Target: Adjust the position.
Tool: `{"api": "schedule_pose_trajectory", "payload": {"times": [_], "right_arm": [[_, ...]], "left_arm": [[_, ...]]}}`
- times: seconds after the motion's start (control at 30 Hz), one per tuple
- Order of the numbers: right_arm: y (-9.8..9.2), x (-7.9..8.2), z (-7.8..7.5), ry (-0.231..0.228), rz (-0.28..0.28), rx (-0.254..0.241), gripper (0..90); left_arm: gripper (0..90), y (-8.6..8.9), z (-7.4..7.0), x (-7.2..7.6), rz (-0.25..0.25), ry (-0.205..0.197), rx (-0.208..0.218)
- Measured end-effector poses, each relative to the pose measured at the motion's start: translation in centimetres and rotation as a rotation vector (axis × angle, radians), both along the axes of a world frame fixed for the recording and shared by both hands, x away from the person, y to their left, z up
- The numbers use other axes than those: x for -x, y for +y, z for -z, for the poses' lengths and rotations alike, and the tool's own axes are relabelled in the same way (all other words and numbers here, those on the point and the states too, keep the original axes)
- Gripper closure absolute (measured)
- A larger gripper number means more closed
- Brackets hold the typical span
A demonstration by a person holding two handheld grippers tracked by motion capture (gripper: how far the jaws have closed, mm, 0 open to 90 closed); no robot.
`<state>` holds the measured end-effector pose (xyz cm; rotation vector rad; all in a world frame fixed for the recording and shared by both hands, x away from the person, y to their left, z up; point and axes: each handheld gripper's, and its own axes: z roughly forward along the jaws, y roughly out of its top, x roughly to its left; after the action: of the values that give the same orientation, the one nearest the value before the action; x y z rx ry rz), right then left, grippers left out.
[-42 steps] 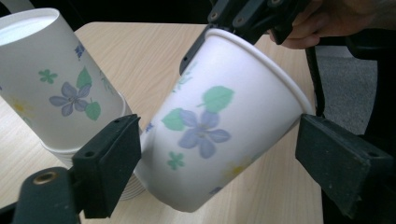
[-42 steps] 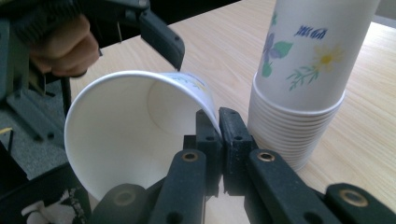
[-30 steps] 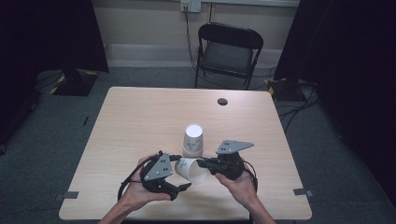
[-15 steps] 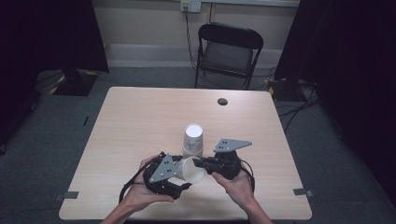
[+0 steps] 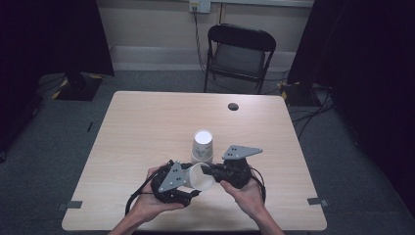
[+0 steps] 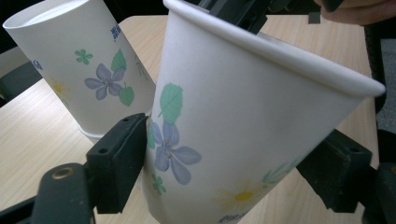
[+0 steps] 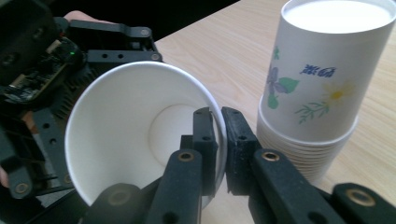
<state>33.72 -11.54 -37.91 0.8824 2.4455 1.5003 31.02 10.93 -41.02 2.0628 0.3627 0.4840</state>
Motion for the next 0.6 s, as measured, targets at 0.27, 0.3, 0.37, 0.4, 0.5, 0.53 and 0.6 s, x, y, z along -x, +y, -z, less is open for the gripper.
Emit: {"api": "schedule_pose_trajectory", "payload": {"times": [0.27,0.3,0.37,0.4,0.5,0.53,0.6], "right_arm": [[-0.09,0.17,-0.07,-0.048,0.023,0.004,74.1],[-0.14,0.19,-0.09,-0.052,0.027,0.002,72.0],[-0.23,0.2,-0.12,-0.06,0.038,0.002,69.2],[-0.27,0.22,-0.13,-0.061,0.039,-0.001,67.5],[-0.45,0.38,-0.32,-0.088,0.054,-0.025,62.6],[-0.52,0.43,-0.4,-0.094,0.049,-0.036,62.7],[-0.66,0.57,-0.58,-0.11,0.047,-0.063,65.4]], "left_arm": [[24.7,0.1,-0.17,-0.08,0.008,0.046,0.039],[24.8,0.15,-0.22,-0.09,0.011,0.049,0.044],[25.1,0.24,-0.31,-0.08,0.011,0.062,0.061],[25.1,0.28,-0.34,-0.08,0.012,0.068,0.067],[25.2,0.41,-0.39,-0.11,0.009,0.083,0.094],[25.2,0.59,-0.48,-0.21,0.011,0.092,0.103],[25.2,0.63,-0.47,-0.24,0.009,0.105,0.122]]}}
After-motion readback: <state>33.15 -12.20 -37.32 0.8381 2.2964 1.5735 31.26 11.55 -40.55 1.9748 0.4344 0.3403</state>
